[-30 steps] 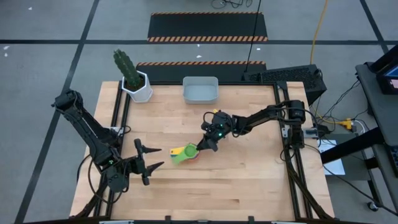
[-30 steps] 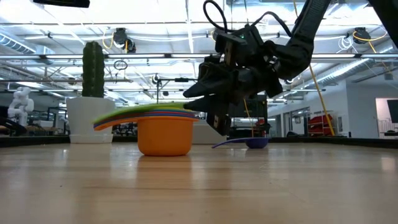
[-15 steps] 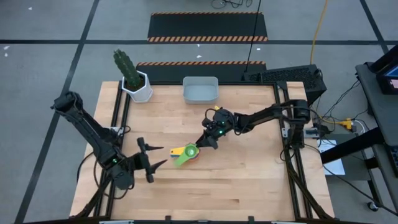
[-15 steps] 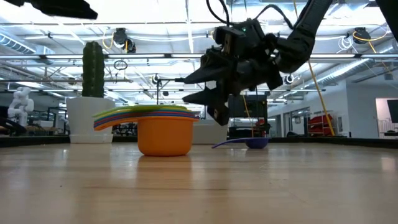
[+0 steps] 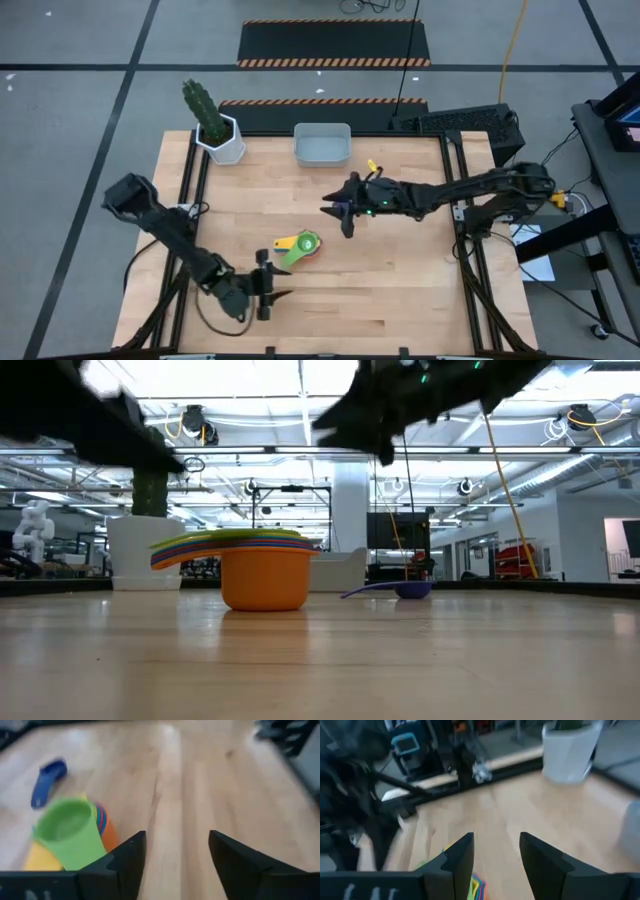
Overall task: Nest measuring cups in basket
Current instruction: Stack the green measuring cup on top of the yellow measuring cup
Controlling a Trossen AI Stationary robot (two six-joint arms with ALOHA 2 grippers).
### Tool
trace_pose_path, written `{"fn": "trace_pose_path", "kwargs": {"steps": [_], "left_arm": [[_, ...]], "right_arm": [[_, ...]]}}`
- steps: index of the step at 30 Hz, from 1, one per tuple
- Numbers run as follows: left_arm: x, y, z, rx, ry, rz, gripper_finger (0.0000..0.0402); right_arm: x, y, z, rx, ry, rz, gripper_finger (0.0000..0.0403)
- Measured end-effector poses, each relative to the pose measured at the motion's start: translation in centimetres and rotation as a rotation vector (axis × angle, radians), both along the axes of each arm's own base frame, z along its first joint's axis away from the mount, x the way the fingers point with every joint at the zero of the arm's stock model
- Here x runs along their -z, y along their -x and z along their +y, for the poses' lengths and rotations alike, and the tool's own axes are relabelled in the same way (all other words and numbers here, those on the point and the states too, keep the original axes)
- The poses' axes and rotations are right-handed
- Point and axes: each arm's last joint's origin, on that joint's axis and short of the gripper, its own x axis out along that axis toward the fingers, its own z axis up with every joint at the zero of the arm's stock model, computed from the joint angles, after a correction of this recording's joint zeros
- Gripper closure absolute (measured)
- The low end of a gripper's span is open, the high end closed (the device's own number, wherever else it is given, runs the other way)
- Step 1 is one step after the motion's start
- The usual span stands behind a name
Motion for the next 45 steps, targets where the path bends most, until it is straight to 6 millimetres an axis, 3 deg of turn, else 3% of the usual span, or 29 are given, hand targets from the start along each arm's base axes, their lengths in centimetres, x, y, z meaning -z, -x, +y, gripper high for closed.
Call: {"fn": "trace_pose_path", "kwargs": {"steps": [4,9,19,35,38,40,45], "left_arm": [[2.9,-1.2,0.4,-0.021,-0.004,0.077,0.0221],[4.2,-1.9,1.3,-0.049,-0.006,0.126,0.0262],[3.2,-0.2,2.8,-0.196,-0.082,0.205,0.0320],[0.1,3.9,5.0,-0.363,-0.086,0.290,0.0325],[0.0,4.1,5.1,-0.383,-0.057,0.301,0.0309],[-0.1,3.9,4.9,-0.369,-0.034,0.284,0.0277],[0.0,2.5,5.1,-0.355,-0.040,0.246,0.0145]], "right_arm": [[-1.9,1.0,1.1,0.017,0.062,-0.059,0.0250],[-2.6,1.5,2.1,0.007,0.101,-0.075,0.0250],[-1.8,1.6,2.6,-0.014,0.110,-0.024,0.0250],[-1.6,1.7,2.6,-0.020,0.102,-0.018,0.0250],[-1.6,1.7,2.6,-0.020,0.102,-0.018,0.0250],[-1.6,1.7,2.6,-0.021,0.104,-0.018,0.0250],[-1.6,1.7,2.6,-0.022,0.104,-0.018,0.0250]]}}
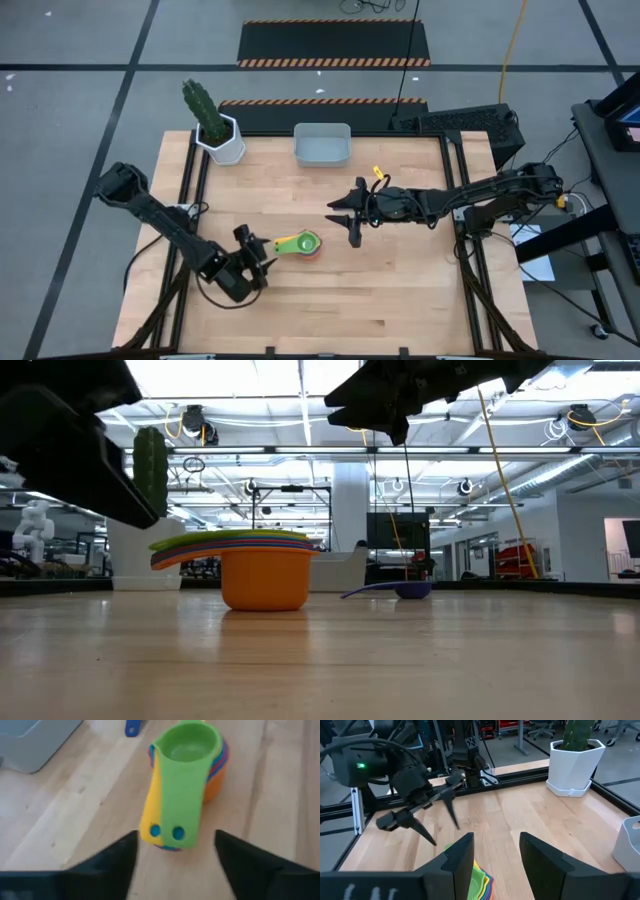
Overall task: Nest measuring cups in basket
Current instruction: Stack the green measuring cup on top of the yellow measuring cup
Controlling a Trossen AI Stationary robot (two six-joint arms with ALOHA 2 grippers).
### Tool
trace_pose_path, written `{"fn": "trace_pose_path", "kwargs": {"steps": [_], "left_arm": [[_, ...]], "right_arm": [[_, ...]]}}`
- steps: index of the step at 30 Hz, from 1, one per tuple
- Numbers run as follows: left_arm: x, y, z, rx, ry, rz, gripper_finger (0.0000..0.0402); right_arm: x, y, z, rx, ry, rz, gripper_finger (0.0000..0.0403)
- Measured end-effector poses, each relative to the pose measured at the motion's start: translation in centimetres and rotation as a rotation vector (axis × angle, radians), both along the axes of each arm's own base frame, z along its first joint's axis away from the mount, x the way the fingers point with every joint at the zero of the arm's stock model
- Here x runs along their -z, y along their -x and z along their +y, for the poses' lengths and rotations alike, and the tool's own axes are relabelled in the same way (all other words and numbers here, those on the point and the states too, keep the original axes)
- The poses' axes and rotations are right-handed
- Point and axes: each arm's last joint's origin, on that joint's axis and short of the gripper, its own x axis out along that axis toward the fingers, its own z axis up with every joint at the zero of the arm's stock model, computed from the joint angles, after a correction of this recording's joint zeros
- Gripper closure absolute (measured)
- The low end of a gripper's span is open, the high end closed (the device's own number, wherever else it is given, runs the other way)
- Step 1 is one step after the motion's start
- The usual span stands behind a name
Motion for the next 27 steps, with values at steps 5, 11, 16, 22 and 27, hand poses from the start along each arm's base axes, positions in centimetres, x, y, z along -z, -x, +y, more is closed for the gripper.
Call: {"fn": "trace_pose_path", "kwargs": {"steps": [5,11,16,22,27], "left_arm": [[0.1,-1.4,1.8,0.001,0.032,0.063,0.0019],[0.4,-3.6,4.1,0.089,0.147,0.145,0.0038],[0.5,-4.0,5.2,0.114,0.173,0.185,0.0052],[0.5,-4.2,5.7,0.118,0.210,0.205,0.0063],[0.6,-4.2,5.7,0.129,0.230,0.213,0.0108]], "right_arm": [[0.0,0.0,0.4,-0.017,0.000,0.000,0.0250],[0.0,0.1,0.8,-0.030,0.003,0.000,0.0250],[0.0,0.1,0.9,-0.076,-0.009,0.002,0.0250],[0.0,0.1,0.9,-0.085,-0.001,0.002,0.0250],[0.0,0.1,0.9,-0.085,0.003,0.003,0.0250]]}}
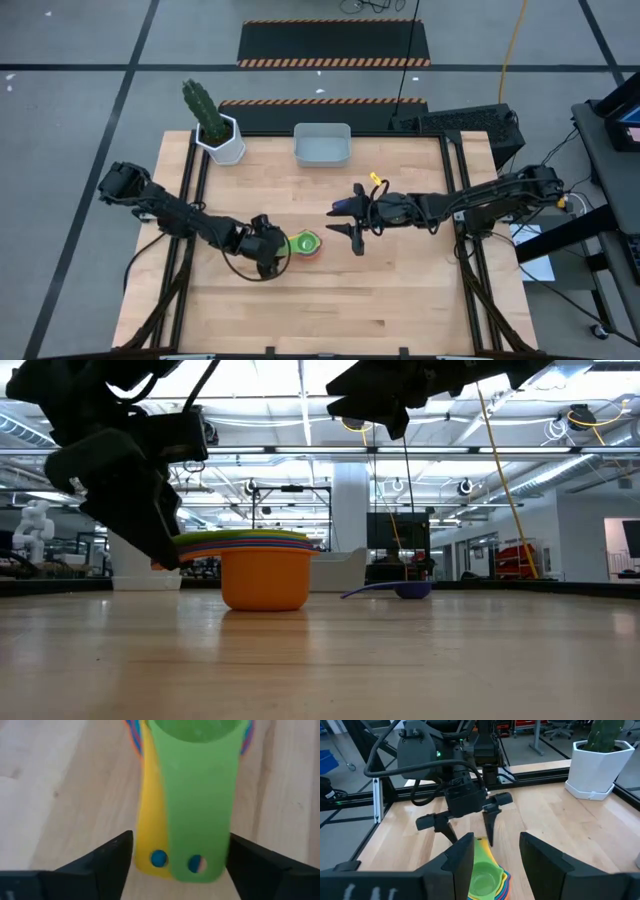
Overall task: Nest measuring cups in basket
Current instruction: Stack the green measuring cup on top of the yellow measuring cup, then stack the violet measuring cup on top of the green measuring cup
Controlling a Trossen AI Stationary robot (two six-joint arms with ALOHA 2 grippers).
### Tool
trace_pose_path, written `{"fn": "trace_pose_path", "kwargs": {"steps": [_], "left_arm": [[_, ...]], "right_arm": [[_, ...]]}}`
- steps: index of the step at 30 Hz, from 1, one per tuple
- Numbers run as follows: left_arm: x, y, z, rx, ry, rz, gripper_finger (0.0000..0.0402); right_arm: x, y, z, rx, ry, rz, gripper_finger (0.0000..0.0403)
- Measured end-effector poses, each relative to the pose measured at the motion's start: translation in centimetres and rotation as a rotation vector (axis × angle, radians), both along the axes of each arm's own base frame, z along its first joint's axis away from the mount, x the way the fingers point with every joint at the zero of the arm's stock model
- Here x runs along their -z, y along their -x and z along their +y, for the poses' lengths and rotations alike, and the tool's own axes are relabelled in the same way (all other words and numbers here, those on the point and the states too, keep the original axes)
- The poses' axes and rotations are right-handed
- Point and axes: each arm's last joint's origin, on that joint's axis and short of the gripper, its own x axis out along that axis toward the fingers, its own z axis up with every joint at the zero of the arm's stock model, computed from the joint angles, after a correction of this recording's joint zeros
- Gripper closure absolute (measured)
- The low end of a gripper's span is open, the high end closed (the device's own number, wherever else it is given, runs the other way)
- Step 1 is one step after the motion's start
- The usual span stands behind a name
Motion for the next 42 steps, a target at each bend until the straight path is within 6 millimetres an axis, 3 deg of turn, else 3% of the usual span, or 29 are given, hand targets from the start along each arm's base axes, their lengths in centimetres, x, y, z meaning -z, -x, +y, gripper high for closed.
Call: {"fn": "trace_pose_path", "kwargs": {"steps": [7,20,23,33,42], "left_arm": [[0.0,0.0,-0.1,0.007,0.035,0.010,0.0176],[0.1,0.1,-0.2,0.031,0.066,0.025,0.0258],[0.1,0.1,-0.2,0.029,0.068,0.024,0.0250],[0.0,0.0,-0.2,0.007,0.069,0.007,0.0160],[-0.3,-0.5,-0.3,0.013,0.044,-0.059,0.0145]], "right_arm": [[0.1,0.0,0.0,0.001,0.001,0.007,0.0250],[0.4,0.1,0.0,0.004,0.007,0.046,0.0250],[0.4,0.1,0.0,0.004,0.007,0.047,0.0250],[0.9,0.3,-0.2,0.048,0.028,0.098,0.0250],[2.3,1.1,-0.7,0.165,0.079,0.257,0.0250]]}}
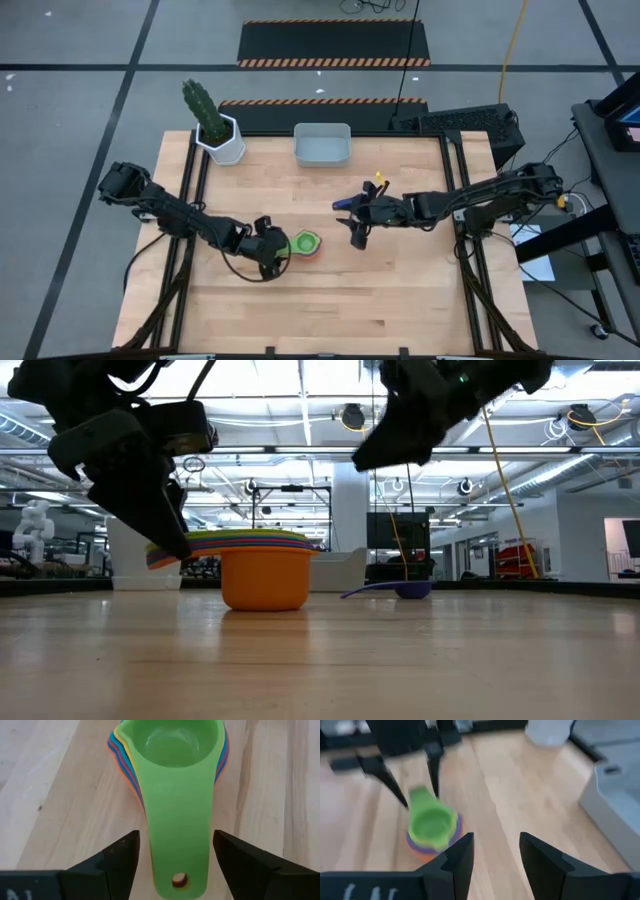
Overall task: Nest measuring cups in basket
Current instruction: Stack the violet measuring cup on top of the green measuring cup
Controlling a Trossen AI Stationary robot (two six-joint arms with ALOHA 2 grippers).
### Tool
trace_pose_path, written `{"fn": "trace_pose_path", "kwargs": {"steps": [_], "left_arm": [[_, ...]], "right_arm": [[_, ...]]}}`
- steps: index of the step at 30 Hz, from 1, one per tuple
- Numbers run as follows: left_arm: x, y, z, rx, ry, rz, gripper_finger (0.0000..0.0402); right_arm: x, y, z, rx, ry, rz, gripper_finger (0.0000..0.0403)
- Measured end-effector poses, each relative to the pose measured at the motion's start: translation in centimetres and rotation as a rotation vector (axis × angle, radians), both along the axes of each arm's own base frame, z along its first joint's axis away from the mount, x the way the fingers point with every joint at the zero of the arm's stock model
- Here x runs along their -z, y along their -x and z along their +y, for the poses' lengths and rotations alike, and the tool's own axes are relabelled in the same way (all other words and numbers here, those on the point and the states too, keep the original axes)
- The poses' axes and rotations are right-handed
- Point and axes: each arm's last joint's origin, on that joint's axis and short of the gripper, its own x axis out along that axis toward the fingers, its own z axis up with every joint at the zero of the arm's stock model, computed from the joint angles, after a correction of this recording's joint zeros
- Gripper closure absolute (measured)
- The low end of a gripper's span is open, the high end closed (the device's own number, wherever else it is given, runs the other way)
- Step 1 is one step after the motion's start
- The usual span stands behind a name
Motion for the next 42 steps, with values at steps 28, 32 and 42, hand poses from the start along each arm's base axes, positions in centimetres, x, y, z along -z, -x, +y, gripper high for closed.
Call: {"fn": "trace_pose_path", "kwargs": {"steps": [28,32,42], "left_arm": [[0.8,1.9,-0.8,0.029,-0.030,0.166,0.0144],[0.9,2.0,-1.0,0.027,-0.027,0.172,0.0144],[0.9,2.1,-1.1,0.022,-0.021,0.172,0.0144]], "right_arm": [[9.8,5.2,-3.9,0.068,0.123,0.281,0.0250],[10.8,5.1,-4.2,0.071,0.125,0.309,0.0250],[12.1,4.4,-4.8,0.036,0.163,0.324,0.0250]]}}
